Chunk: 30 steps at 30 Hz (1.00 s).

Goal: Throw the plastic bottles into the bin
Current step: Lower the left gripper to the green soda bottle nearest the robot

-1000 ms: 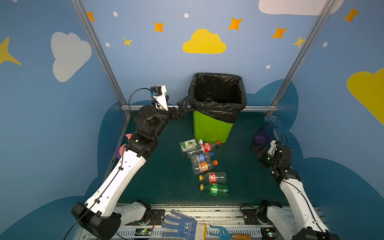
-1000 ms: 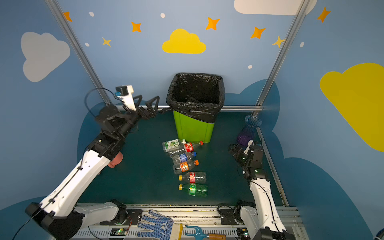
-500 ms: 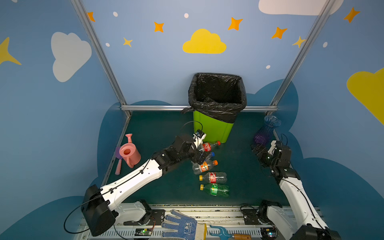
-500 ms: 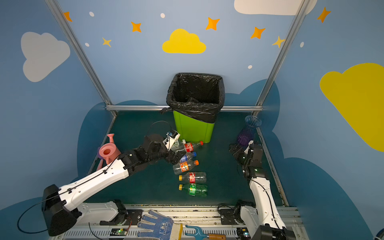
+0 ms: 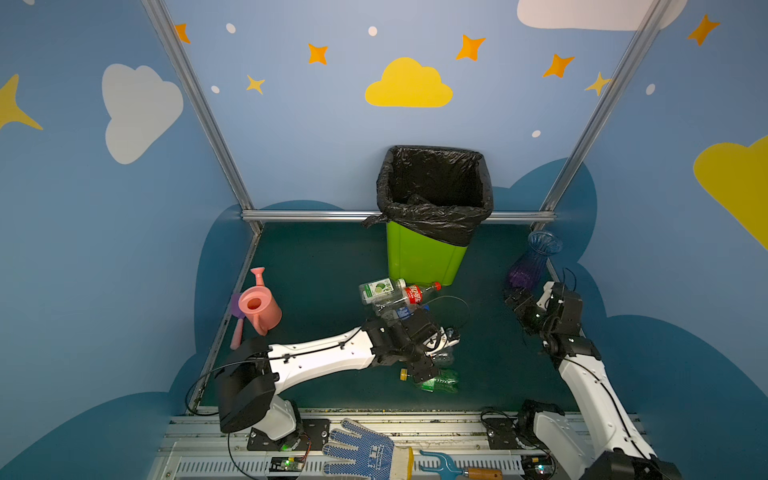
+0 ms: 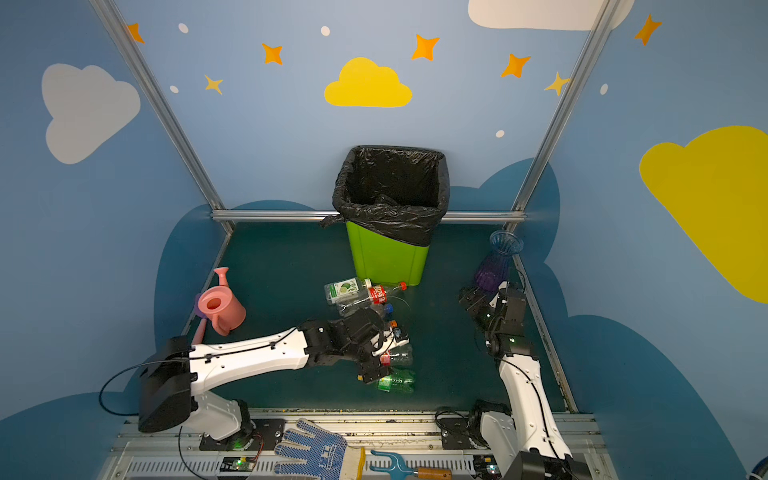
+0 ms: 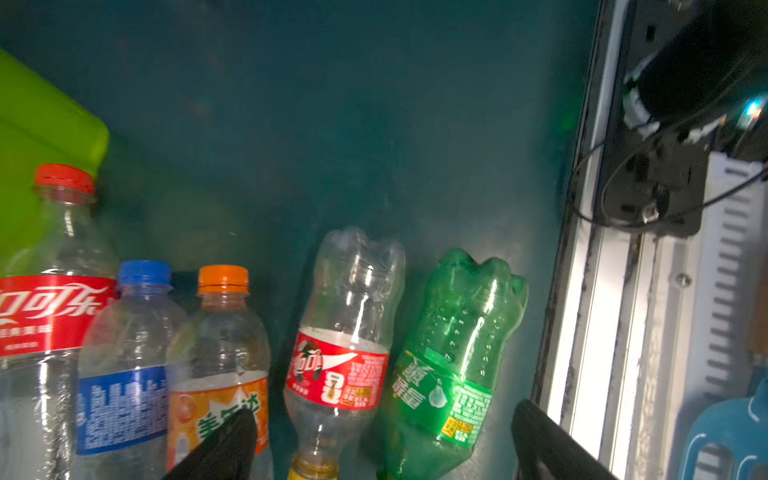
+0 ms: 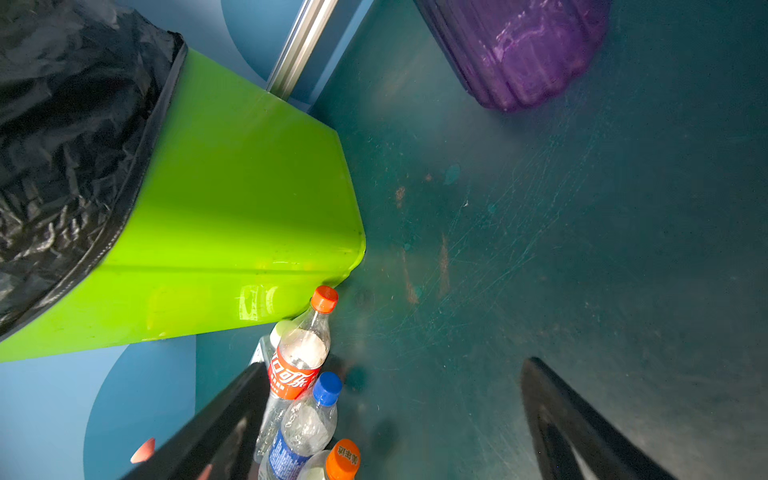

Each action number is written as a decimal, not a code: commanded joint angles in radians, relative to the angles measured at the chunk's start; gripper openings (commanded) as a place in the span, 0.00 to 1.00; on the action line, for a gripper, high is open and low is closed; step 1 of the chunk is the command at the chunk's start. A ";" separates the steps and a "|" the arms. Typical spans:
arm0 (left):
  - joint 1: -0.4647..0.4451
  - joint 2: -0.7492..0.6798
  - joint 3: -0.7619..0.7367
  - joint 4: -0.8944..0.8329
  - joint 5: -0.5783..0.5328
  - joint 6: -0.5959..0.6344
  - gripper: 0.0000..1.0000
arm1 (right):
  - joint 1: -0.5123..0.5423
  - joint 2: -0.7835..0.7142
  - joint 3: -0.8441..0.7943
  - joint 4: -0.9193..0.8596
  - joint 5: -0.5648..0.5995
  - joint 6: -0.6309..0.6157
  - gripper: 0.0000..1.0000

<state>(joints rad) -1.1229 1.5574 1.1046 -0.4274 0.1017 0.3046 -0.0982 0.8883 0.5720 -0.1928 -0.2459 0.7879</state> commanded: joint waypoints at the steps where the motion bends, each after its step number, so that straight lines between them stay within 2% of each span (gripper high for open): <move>1: -0.031 0.044 0.045 -0.093 -0.017 0.078 0.92 | -0.006 -0.018 -0.013 -0.013 0.016 -0.006 0.93; 12: -0.090 0.188 0.125 -0.196 -0.049 0.111 0.83 | -0.015 -0.026 -0.030 -0.012 0.010 -0.002 0.93; 30: -0.100 0.355 0.212 -0.231 -0.065 0.112 0.72 | -0.038 -0.032 -0.050 -0.010 0.000 0.001 0.93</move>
<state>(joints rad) -1.2198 1.8896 1.2922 -0.6136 0.0540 0.4084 -0.1299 0.8692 0.5327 -0.1989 -0.2455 0.7879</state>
